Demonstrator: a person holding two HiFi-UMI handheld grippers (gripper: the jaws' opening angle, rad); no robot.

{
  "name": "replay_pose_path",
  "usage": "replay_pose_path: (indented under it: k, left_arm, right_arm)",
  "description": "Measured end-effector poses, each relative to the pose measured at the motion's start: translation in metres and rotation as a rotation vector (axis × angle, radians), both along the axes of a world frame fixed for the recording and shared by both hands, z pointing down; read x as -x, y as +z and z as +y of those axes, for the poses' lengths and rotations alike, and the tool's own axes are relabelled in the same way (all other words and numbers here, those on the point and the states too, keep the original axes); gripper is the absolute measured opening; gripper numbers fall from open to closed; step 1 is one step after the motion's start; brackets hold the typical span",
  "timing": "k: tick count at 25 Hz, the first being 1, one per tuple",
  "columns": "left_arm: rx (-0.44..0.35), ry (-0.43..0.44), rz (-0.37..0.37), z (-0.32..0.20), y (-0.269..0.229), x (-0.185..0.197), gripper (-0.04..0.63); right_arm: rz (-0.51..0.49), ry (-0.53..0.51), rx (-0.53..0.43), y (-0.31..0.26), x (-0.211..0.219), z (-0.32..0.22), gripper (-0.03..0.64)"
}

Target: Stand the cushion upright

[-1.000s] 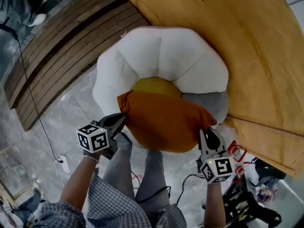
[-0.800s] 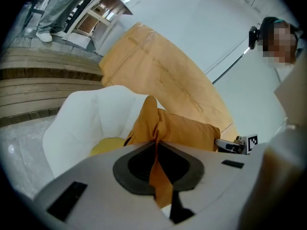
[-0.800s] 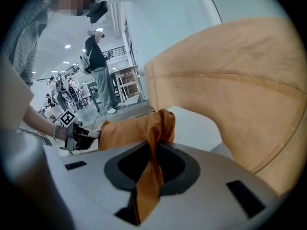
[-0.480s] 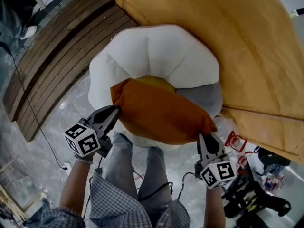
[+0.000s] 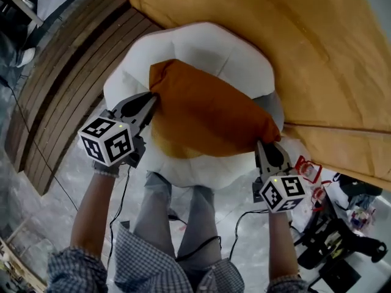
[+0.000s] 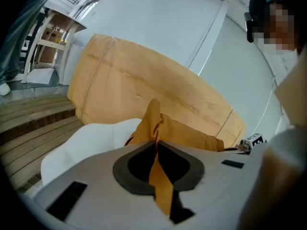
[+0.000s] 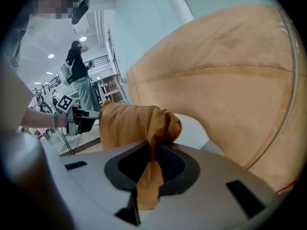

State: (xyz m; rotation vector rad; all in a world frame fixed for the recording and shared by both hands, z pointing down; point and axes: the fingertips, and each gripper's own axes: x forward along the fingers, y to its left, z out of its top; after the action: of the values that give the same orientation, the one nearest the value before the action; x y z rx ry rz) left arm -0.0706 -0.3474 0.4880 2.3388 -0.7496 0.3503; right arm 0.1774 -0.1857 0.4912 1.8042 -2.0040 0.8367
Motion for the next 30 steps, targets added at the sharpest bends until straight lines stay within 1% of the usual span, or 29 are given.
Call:
replay_pose_path:
  k: [3, 4, 7, 9, 14, 16, 22, 27, 30]
  left_arm:
    - [-0.004, 0.051, -0.027, -0.013, 0.013, -0.021, 0.031]
    - [0.002, 0.058, -0.020, -0.017, 0.017, -0.026, 0.031]
    - [0.032, 0.046, 0.032, -0.033, 0.024, -0.040, 0.031]
    - [0.026, 0.042, 0.036, -0.045, 0.028, -0.047, 0.031]
    - [-0.037, 0.069, -0.037, -0.076, 0.040, -0.067, 0.031]
    - [-0.058, 0.085, -0.055, -0.088, 0.046, -0.077, 0.031]
    - [-0.116, 0.167, -0.132, -0.116, 0.059, -0.103, 0.031]
    - [-0.123, 0.143, -0.131, -0.132, 0.064, -0.121, 0.032]
    - [-0.169, 0.139, -0.174, -0.138, 0.064, -0.120, 0.049]
  right_arm:
    - [0.005, 0.041, 0.006, 0.017, -0.017, -0.007, 0.058]
    - [0.003, 0.055, 0.002, 0.021, -0.022, -0.010, 0.060]
    - [0.007, 0.091, -0.027, 0.027, -0.035, -0.023, 0.061]
    - [0.015, 0.115, -0.046, 0.032, -0.042, -0.035, 0.061]
    - [0.032, 0.187, -0.082, 0.045, -0.062, -0.064, 0.061]
    - [0.043, 0.207, -0.091, 0.051, -0.070, -0.076, 0.061]
    - [0.072, 0.224, -0.101, 0.071, -0.092, -0.106, 0.061]
    - [0.060, 0.257, -0.133, 0.081, -0.113, -0.126, 0.061]
    - [0.072, 0.283, -0.156, 0.083, -0.112, -0.130, 0.072]
